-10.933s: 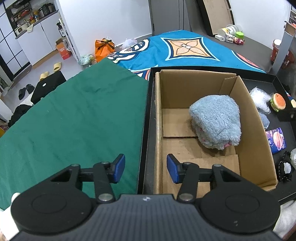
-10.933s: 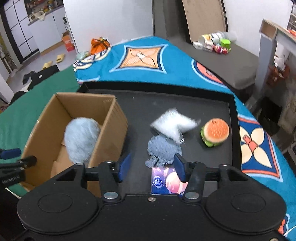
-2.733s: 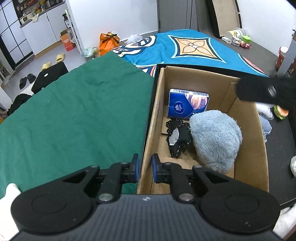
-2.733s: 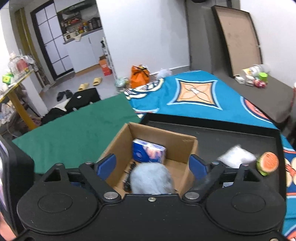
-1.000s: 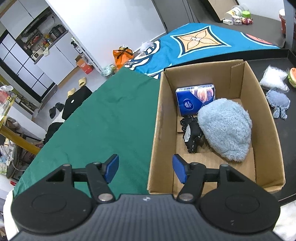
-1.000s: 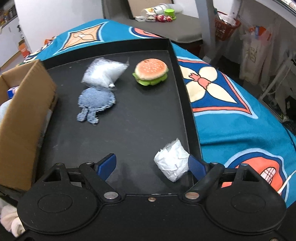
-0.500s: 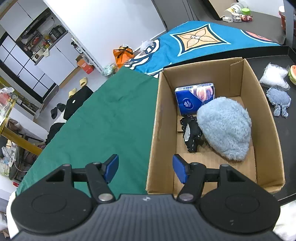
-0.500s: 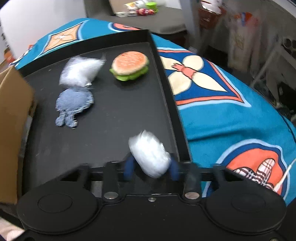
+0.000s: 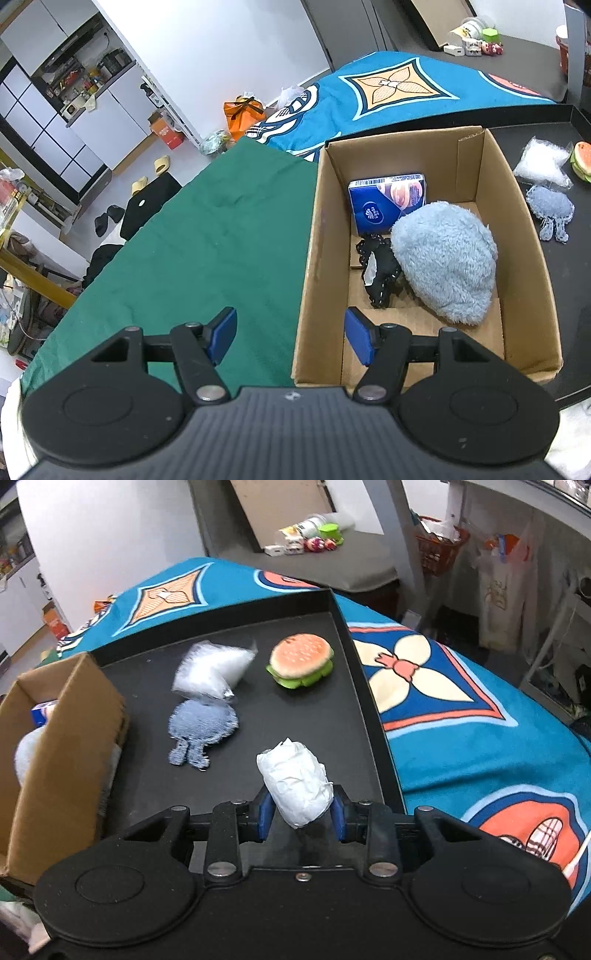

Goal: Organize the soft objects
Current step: 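Carry the white tissue bundle to the box and release it inside, then move the right gripper to the hamburger plush and grasp it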

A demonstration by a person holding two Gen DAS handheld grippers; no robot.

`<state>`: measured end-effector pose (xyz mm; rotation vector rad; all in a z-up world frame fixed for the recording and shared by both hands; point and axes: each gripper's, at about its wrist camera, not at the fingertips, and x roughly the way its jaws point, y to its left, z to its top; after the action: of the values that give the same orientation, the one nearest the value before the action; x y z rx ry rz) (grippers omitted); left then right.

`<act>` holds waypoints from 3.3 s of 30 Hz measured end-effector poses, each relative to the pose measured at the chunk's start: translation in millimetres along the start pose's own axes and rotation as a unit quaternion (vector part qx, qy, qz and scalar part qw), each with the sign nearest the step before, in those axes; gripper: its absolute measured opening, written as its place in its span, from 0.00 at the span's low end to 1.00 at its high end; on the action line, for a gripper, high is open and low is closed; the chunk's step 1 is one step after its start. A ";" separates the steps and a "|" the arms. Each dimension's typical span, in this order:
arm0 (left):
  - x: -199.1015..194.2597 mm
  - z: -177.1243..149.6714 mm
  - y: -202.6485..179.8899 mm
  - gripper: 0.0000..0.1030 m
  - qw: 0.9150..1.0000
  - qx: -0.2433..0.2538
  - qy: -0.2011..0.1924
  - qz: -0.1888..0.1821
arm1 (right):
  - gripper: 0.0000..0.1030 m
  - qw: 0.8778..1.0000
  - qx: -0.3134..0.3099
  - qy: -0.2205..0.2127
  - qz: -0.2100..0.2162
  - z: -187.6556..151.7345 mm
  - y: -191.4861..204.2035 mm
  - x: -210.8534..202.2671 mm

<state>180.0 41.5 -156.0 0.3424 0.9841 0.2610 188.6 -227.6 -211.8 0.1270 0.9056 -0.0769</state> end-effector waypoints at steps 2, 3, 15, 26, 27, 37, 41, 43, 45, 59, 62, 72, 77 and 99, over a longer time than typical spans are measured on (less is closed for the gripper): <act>0.2 -0.4 1.2 0.61 1.000 -0.003 -0.001 -0.001 | 0.30 1.000 -0.004 -0.009 0.008 2.3 1.3 -4.8; 0.3 -0.5 1.5 0.61 1.000 -0.003 -0.002 -0.003 | 0.30 1.000 -0.005 -0.012 0.010 3.3 1.0 -6.4; -0.6 -1.5 8.5 0.61 1.000 -0.023 -0.010 -0.017 | 0.30 0.998 -0.027 -0.048 0.041 15.6 16.0 -23.5; 4.8 0.0 13.7 0.61 0.998 -0.044 -0.016 -0.035 | 0.31 0.994 -0.064 -0.065 0.064 30.8 53.3 -36.9; 5.2 -0.1 14.1 0.61 0.998 -0.046 -0.016 -0.036 | 0.31 0.993 -0.068 -0.066 0.065 32.2 57.3 -38.1; 14.9 0.3 21.1 0.57 0.995 -0.067 -0.006 -0.066 | 0.31 0.989 -0.099 -0.073 0.083 48.8 98.4 -41.7; 19.4 -0.3 22.1 0.50 0.995 -0.071 -0.001 -0.075 | 0.31 0.988 -0.109 -0.073 0.084 53.9 113.0 -40.7; 21.4 -0.7 23.5 0.46 0.994 -0.075 0.002 -0.079 | 0.31 0.987 -0.117 -0.073 0.088 55.5 121.3 -40.6; 24.1 -1.0 24.7 0.40 0.994 -0.077 0.007 -0.082 | 0.31 0.985 -0.126 -0.073 0.090 57.2 130.1 -40.9; 32.1 -2.2 27.0 0.16 0.990 -0.088 0.017 -0.106 | 0.32 0.977 -0.180 -0.067 0.097 68.2 176.1 -33.8; 32.8 -2.1 28.2 0.16 0.990 -0.091 0.018 -0.109 | 0.33 0.976 -0.182 -0.065 0.103 67.8 178.9 -32.5; 31.9 -3.1 29.2 0.16 0.990 -0.092 0.016 -0.111 | 0.58 0.983 -0.162 -0.039 0.077 55.5 157.7 -28.8; 30.9 -2.5 28.3 0.17 0.990 -0.089 0.017 -0.106 | 0.58 0.984 -0.156 -0.035 0.074 52.8 146.9 -30.5; 14.5 -0.8 21.6 0.41 0.997 -0.056 0.015 -0.053 | 0.72 0.989 -0.108 -0.053 0.081 56.2 80.5 -35.3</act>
<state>185.7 66.8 -158.9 0.1832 1.0099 0.2244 220.3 -155.5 -143.5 -0.0054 0.7892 0.1644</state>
